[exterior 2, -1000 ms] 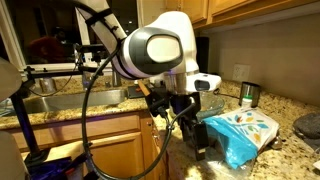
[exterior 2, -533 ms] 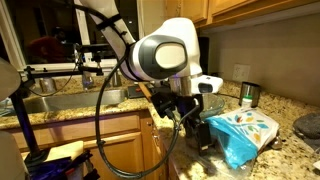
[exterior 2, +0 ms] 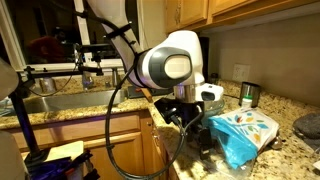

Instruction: Remove a potato from the bag and put it in the glass bowl

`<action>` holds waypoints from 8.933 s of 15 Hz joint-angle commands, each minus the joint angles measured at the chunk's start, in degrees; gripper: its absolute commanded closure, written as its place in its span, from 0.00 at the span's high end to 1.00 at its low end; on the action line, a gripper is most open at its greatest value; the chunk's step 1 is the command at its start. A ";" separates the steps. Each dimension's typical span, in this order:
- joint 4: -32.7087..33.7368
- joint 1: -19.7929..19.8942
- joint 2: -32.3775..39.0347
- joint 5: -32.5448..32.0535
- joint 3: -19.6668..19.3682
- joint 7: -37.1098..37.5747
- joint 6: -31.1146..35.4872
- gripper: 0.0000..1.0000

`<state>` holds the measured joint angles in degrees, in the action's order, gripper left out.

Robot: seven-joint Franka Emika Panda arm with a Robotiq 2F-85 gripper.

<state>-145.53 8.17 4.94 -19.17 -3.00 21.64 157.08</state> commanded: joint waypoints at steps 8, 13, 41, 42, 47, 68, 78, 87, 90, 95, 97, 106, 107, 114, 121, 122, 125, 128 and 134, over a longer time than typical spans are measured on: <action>2.02 -2.84 1.15 6.22 -2.31 -0.78 4.42 1.00; 2.44 -3.48 3.35 13.81 -1.35 -3.26 6.38 1.00; 8.08 -3.35 8.13 33.48 2.14 -12.79 6.80 1.00; 8.17 -3.33 8.16 33.59 2.05 -12.83 6.68 1.00; 8.48 -3.04 8.15 34.51 2.22 -13.35 4.98 1.00; 9.49 -4.81 10.51 30.18 -1.38 -7.51 -2.05 1.00; 10.86 -5.82 10.24 26.11 -3.71 -3.73 -3.75 0.52; 11.64 -6.56 9.60 22.67 -5.14 -0.30 -5.82 0.20; 11.51 -6.65 9.07 21.84 -5.41 0.45 -6.32 0.20; 9.61 -7.53 5.57 18.98 -6.50 2.35 -6.15 0.20; 9.35 -7.95 4.32 17.05 -7.01 3.61 -6.44 0.20; 7.78 -6.97 -3.70 9.08 -6.09 7.34 -12.69 0.20; 7.64 -6.66 -4.68 8.52 -5.87 7.31 -13.29 0.20; 8.35 -5.31 -10.92 7.58 -3.51 0.86 -13.84 0.20; 10.58 -6.77 -13.07 13.14 -1.12 -17.35 -13.98 0.20; 11.30 -7.07 -12.96 14.58 -0.82 -20.27 -14.43 0.20; 13.91 -7.69 -12.13 18.02 0.25 -27.76 -15.65 0.20; 16.20 -8.50 -11.21 21.27 0.79 -34.03 -17.34 0.20; 21.45 -9.71 -7.97 28.26 1.26 -46.68 -23.09 0.20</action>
<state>-127.44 -0.96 -4.74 6.11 -1.52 -19.40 137.96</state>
